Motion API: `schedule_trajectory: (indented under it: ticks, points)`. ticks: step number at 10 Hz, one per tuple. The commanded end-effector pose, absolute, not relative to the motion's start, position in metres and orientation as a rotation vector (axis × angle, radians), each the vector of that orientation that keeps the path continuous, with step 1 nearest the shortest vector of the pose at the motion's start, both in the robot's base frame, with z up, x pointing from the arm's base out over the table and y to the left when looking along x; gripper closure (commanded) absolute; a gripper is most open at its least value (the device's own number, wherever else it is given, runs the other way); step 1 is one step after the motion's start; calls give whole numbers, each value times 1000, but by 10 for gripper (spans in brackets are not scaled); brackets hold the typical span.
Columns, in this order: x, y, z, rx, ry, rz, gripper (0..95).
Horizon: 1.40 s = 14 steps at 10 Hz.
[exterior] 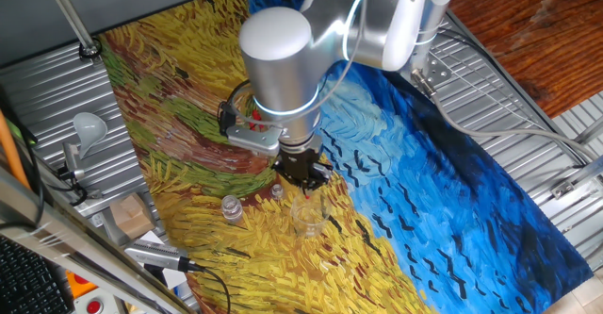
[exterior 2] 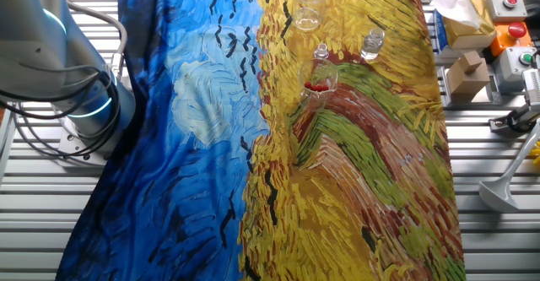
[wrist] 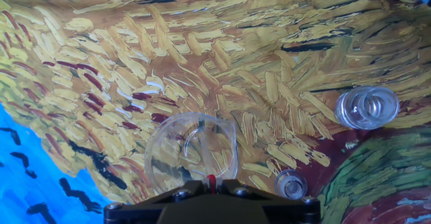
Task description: Transfer liquid using a dropper
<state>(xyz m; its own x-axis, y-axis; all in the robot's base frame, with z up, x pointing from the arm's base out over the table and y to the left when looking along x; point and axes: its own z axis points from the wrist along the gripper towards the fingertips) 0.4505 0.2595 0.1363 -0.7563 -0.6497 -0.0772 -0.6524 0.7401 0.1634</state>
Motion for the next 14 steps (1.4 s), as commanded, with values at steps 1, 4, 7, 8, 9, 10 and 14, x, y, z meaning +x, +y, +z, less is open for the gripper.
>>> schedule_trajectory:
  ticks: [1,4,7,8,9,10,14]
  points:
    - [450,260,137,-1092,2914,287,950]
    - [450,261,139,-1120,2910,247,950]
    - [450,262,139,-1131,2909,209,950]
    - [450,262,139,-1127,2908,213,950]
    - [450,262,139,-1123,2908,211,950]
    - [450,262,139,-1120,2911,210,950]
    - [451,262,136,-1112,2913,213,950]
